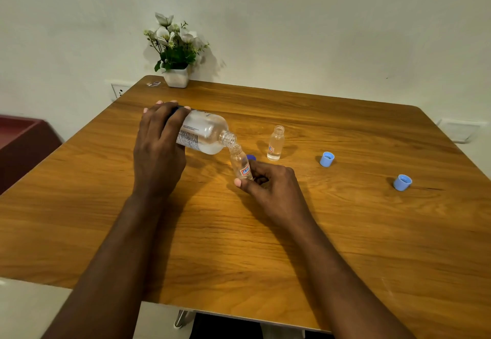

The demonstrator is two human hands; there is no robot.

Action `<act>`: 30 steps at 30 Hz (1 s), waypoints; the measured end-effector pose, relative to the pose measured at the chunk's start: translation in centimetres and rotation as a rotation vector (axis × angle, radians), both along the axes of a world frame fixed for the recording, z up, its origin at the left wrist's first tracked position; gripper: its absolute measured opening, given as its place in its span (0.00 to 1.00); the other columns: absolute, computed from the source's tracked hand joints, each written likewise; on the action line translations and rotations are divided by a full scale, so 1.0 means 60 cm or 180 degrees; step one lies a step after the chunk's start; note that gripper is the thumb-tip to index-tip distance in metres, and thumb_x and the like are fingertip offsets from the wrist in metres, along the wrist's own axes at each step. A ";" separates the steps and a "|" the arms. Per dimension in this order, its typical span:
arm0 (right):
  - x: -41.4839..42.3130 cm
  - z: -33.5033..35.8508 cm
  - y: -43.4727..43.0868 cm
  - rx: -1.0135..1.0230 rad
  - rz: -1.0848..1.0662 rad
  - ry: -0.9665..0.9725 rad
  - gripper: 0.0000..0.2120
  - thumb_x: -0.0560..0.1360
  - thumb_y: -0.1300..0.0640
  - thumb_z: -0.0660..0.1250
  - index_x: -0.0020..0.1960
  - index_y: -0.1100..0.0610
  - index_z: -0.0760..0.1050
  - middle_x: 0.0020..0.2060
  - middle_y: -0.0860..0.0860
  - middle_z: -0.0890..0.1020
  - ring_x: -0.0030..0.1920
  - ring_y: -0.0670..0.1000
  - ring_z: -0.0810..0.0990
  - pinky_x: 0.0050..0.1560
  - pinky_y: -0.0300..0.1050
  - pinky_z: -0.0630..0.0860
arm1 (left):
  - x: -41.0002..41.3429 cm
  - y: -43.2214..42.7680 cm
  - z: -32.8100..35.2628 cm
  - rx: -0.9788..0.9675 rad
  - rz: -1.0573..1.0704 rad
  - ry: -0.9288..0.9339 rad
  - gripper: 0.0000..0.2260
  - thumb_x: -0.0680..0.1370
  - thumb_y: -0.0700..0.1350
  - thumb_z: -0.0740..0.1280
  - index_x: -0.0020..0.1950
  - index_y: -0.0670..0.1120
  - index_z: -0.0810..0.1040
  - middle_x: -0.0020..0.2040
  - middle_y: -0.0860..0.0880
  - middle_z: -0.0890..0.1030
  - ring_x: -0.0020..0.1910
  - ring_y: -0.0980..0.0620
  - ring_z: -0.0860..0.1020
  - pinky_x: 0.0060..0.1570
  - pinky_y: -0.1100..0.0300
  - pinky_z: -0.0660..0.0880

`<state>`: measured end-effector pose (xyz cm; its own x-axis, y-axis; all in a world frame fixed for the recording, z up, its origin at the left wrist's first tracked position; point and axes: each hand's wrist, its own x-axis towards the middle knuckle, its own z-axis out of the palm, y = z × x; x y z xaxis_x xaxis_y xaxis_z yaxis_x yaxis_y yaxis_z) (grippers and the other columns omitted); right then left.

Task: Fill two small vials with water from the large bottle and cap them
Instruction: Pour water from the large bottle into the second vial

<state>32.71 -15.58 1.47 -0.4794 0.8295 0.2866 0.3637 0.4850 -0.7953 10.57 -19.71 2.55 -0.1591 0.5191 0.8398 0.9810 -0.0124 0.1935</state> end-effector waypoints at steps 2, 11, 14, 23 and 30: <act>0.000 0.000 0.001 0.0000 0.0001 0.0003 0.09 0.72 0.49 0.73 0.50 0.52 0.84 0.38 0.49 0.85 0.39 0.50 0.81 0.44 0.58 0.77 | 0.001 -0.001 0.001 -0.0006 -0.0002 -0.0010 0.24 0.71 0.26 0.66 0.66 0.39 0.72 0.64 0.38 0.74 0.68 0.38 0.68 0.70 0.42 0.63; 0.000 -0.001 0.000 -0.0009 -0.0003 -0.0002 0.10 0.72 0.49 0.73 0.52 0.51 0.83 0.39 0.49 0.85 0.39 0.49 0.82 0.44 0.58 0.78 | 0.001 -0.002 0.002 -0.0042 0.0013 -0.0023 0.22 0.72 0.28 0.66 0.66 0.39 0.72 0.64 0.37 0.74 0.69 0.38 0.68 0.70 0.41 0.63; 0.001 -0.001 0.001 -0.0005 -0.0018 -0.0015 0.11 0.72 0.49 0.73 0.53 0.51 0.83 0.39 0.49 0.85 0.40 0.48 0.82 0.45 0.57 0.78 | 0.003 -0.002 0.002 -0.0063 0.0016 -0.0029 0.22 0.73 0.28 0.66 0.66 0.39 0.72 0.64 0.37 0.74 0.69 0.38 0.68 0.70 0.42 0.62; 0.001 0.000 0.001 -0.0004 0.0024 -0.0007 0.10 0.73 0.50 0.73 0.52 0.52 0.84 0.39 0.49 0.85 0.40 0.49 0.81 0.45 0.58 0.77 | 0.003 -0.002 0.002 -0.0110 0.0023 -0.0040 0.24 0.72 0.27 0.66 0.67 0.39 0.72 0.65 0.38 0.74 0.69 0.39 0.67 0.70 0.41 0.62; 0.001 -0.001 0.002 0.0017 0.0053 -0.0004 0.09 0.73 0.50 0.73 0.50 0.53 0.83 0.38 0.50 0.85 0.39 0.51 0.81 0.44 0.58 0.77 | 0.001 -0.001 0.001 -0.0089 0.0022 -0.0047 0.24 0.72 0.27 0.66 0.67 0.39 0.72 0.65 0.38 0.74 0.69 0.39 0.68 0.71 0.43 0.61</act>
